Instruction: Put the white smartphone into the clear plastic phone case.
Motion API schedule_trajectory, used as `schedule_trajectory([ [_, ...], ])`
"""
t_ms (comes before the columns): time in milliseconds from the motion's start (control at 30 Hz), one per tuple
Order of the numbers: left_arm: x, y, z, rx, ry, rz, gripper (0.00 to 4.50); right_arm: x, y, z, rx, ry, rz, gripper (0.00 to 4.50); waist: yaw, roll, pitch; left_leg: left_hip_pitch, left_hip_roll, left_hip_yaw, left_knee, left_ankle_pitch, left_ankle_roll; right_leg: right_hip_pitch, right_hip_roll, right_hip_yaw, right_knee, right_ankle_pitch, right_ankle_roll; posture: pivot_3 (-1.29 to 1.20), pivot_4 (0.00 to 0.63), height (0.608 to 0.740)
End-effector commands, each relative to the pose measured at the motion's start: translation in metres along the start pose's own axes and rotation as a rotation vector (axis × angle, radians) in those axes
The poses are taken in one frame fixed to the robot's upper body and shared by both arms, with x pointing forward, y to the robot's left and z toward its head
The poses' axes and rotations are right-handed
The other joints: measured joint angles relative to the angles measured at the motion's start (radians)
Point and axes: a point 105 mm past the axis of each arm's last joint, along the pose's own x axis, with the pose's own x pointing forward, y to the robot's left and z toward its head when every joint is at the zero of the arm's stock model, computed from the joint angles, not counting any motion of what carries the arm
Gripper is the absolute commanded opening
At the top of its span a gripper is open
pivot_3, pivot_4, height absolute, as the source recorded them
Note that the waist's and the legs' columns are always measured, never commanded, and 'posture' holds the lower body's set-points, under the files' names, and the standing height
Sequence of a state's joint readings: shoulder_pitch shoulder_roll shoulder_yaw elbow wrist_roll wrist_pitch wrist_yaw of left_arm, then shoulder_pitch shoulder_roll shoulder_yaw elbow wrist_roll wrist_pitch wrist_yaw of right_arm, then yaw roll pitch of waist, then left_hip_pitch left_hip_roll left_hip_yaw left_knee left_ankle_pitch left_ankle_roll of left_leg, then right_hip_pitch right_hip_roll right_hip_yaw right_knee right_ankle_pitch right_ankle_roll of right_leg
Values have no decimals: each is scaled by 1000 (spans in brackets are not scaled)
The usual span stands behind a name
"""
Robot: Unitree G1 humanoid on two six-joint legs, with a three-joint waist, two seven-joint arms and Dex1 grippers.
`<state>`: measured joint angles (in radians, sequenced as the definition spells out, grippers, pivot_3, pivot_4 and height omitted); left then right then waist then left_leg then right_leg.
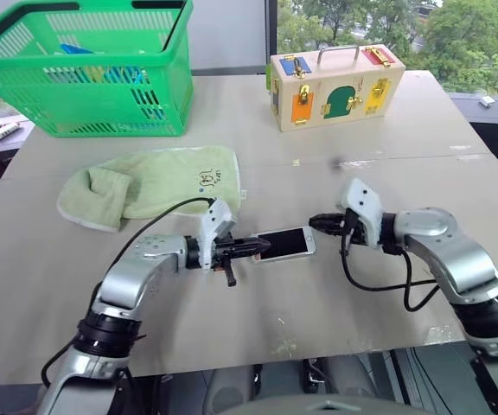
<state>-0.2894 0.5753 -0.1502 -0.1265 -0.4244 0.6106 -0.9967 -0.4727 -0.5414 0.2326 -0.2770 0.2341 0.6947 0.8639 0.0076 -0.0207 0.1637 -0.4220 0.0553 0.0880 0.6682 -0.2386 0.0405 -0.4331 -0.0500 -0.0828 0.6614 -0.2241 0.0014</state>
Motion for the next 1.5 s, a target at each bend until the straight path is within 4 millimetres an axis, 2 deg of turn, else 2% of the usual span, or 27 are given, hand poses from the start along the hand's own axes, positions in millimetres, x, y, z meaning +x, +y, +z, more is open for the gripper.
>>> schedule_trajectory([
  [33,4,0,-4,24,31,8,37,8,1,3,-15,9,23,0,3,0,0,0,0,0,0,0,0,0,0,0,0,0,0,0,150,740],
  [167,1,5,-16,28,74,42,37,16,5,-11,10,84,75,0,4,0,0,0,0,0,0,0,0,0,0,0,0,0,0,0,150,740],
  [333,5,5,-35,11,73,62,37,24,15,-53,31,282,159,0,4,2,-3,5,0,1,0,0,0,4,-1,0,0,0,0,0,150,740],
  [433,5,6,-39,8,68,70,37,26,18,-69,47,360,182,0,4,1,-10,8,0,0,0,0,0,6,-3,0,0,-2,-4,0,150,740],
  [567,8,9,-65,-16,75,87,37,32,23,-93,158,448,203,0,4,6,-27,12,0,0,0,0,0,10,-5,-1,-1,-3,-4,0,150,740],
  [667,7,10,-67,-14,68,91,37,33,28,-110,232,512,226,0,4,8,-41,26,1,0,-4,-3,-5,22,-8,-1,-3,-3,-4,0,150,740],
  [767,5,9,-66,-11,63,92,37,32,31,-119,278,550,241,0,4,13,-53,27,0,0,-7,-3,-5,22,-13,-5,-3,-3,-4,0,150,740],
  [1033,4,7,-58,-3,48,91,37,27,39,-143,348,627,255,0,6,13,-67,28,-1,0,-14,-3,-5,22,-15,-9,-9,-3,-5,0,150,740],
  [1267,6,5,-49,1,43,83,37,28,39,-156,382,641,224,0,5,14,-79,29,-1,0,-19,-3,-5,23,-20,-16,-14,-3,-5,0,150,740],
  [1367,7,5,-47,2,45,82,37,31,34,-157,341,616,190,0,5,15,-80,33,-1,0,-21,-4,-5,26,-21,-18,-16,-4,-5,0,150,740],
  [1400,7,5,-47,2,45,83,37,33,31,-154,337,589,173,0,5,15,-80,33,-1,0,-21,-4,-5,26,-22,-18,-17,-4,-5,0,150,740],
  [1500,7,5,-47,0,47,83,37,40,22,-111,298,348,166,0,6,14,-77,33,-1,0,-24,-4,-5,26,-22,-19,-19,-4,-5,0,150,740],
])
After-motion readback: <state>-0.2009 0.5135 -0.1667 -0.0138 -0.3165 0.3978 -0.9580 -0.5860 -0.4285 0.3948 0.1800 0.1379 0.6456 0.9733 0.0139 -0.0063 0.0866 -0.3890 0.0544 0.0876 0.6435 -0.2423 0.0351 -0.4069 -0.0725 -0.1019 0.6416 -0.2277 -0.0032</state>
